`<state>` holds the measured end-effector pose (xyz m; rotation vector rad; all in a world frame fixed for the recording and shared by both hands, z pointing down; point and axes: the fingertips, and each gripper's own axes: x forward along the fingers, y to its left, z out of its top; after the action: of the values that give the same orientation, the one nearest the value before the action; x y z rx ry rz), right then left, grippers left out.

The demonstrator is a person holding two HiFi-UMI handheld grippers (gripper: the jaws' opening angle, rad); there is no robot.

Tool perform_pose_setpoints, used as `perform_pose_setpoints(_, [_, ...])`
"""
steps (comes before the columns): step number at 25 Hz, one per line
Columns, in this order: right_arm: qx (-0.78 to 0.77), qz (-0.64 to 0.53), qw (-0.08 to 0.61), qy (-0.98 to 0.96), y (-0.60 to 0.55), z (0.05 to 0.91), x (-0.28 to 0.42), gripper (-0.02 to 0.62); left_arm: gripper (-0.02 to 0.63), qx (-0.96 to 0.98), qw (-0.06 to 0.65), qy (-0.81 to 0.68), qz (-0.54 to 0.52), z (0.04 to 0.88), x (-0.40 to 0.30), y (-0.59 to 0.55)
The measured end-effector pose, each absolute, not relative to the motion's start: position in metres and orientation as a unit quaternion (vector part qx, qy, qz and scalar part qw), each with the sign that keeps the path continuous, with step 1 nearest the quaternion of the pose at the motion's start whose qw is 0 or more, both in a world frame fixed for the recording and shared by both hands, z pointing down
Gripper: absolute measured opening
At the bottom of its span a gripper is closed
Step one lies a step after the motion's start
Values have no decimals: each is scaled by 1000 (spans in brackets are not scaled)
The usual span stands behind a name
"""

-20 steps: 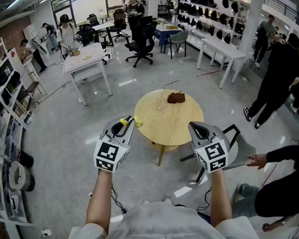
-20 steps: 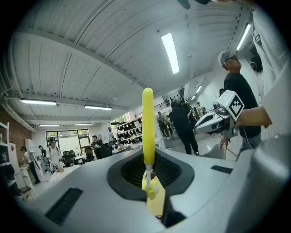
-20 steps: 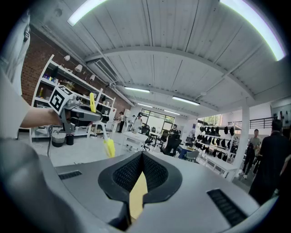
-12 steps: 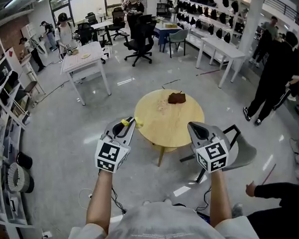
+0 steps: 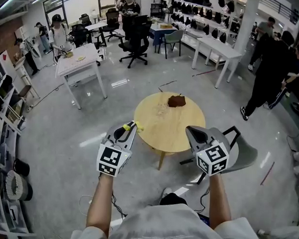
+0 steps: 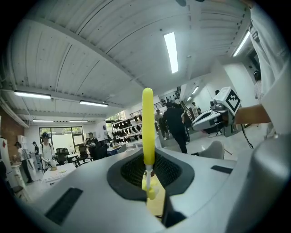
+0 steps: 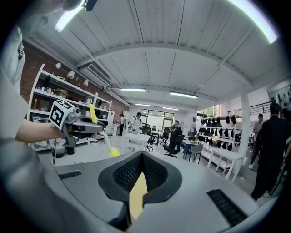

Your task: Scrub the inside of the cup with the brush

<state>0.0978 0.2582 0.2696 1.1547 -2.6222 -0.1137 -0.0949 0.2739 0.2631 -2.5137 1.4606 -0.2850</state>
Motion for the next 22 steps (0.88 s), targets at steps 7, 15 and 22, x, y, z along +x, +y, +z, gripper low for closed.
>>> perform_pose_setpoints(7, [396, -36, 140, -907, 200, 285, 88, 28, 46, -857, 96, 496, -108, 284, -107, 214])
perform_pose_setpoints(15, [383, -36, 144, -912, 74, 302, 91, 28, 46, -856, 92, 495, -121, 287, -95, 87])
perform_pose_setpoints(22, [379, -3, 141, -914, -23, 314, 107, 28, 46, -860, 88, 485, -131, 285, -71, -10])
